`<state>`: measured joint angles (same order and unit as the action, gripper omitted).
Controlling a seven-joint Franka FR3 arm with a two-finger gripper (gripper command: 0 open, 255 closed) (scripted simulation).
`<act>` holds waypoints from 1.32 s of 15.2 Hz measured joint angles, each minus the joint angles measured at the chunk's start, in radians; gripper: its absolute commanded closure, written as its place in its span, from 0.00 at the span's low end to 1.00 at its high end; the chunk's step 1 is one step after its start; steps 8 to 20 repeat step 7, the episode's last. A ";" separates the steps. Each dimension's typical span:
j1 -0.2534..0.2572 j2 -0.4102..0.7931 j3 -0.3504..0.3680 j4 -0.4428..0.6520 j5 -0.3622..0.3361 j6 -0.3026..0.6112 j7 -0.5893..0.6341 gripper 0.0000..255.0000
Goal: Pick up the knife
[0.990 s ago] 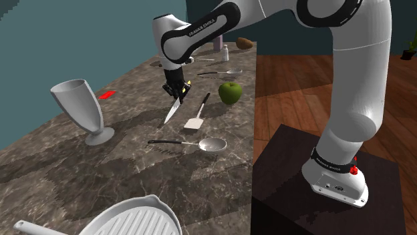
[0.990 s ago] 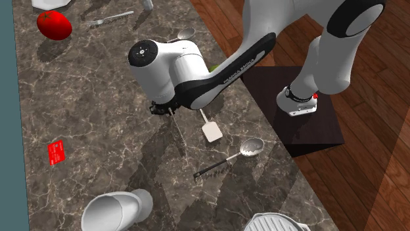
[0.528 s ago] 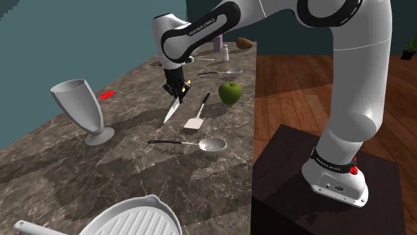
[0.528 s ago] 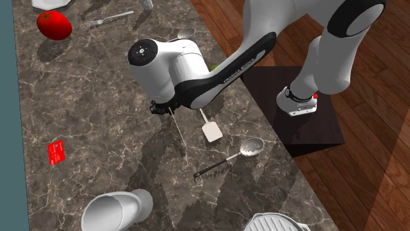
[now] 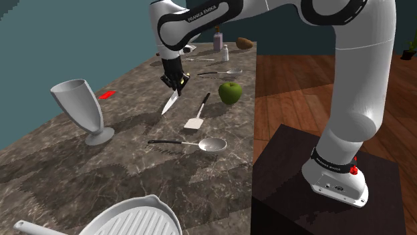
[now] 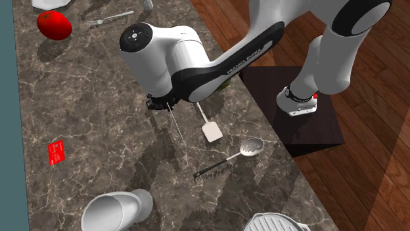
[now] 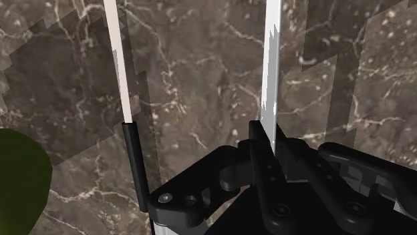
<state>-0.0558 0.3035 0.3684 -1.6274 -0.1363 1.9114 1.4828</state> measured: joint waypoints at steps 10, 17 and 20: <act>0.002 -0.012 0.003 0.071 0.007 -0.082 -0.006 1.00; 0.002 -0.012 0.003 0.071 0.007 -0.082 -0.006 1.00; 0.002 -0.012 0.003 0.071 0.007 -0.082 -0.006 1.00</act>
